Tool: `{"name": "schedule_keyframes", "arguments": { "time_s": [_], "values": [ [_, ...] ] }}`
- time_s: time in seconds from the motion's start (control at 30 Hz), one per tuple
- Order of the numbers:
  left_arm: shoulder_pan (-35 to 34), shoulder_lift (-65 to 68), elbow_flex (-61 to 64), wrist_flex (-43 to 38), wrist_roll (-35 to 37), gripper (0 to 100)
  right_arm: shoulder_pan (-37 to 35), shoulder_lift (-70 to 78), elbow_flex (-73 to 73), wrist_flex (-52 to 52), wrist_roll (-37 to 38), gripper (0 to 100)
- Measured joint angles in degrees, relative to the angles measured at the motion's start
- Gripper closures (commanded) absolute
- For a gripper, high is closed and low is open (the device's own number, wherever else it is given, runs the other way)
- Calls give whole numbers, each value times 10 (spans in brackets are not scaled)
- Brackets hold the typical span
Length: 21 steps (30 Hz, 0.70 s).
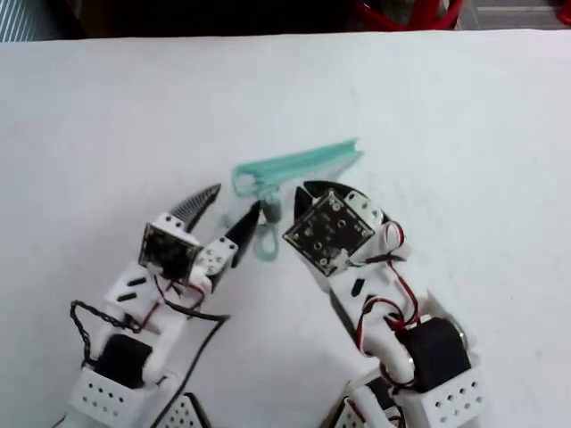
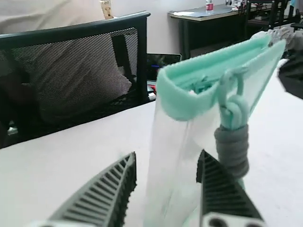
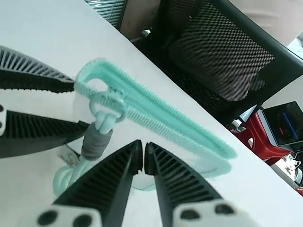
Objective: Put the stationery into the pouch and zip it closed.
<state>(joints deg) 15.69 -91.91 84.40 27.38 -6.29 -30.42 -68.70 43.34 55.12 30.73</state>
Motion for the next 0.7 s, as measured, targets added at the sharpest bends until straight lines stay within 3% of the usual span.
{"name": "schedule_keyframes", "arguments": {
  "time_s": [0.3,0.6,0.7],
  "values": [
    [-18,0,45,-19,-150,786,25,-2,0,13,-1,979],
    [-26,0,50,-29,-162,786,43,-3,12,17,-21,979],
    [10,0,50,-29,-162,786,47,-5,48,17,-21,978]
  ]
}}
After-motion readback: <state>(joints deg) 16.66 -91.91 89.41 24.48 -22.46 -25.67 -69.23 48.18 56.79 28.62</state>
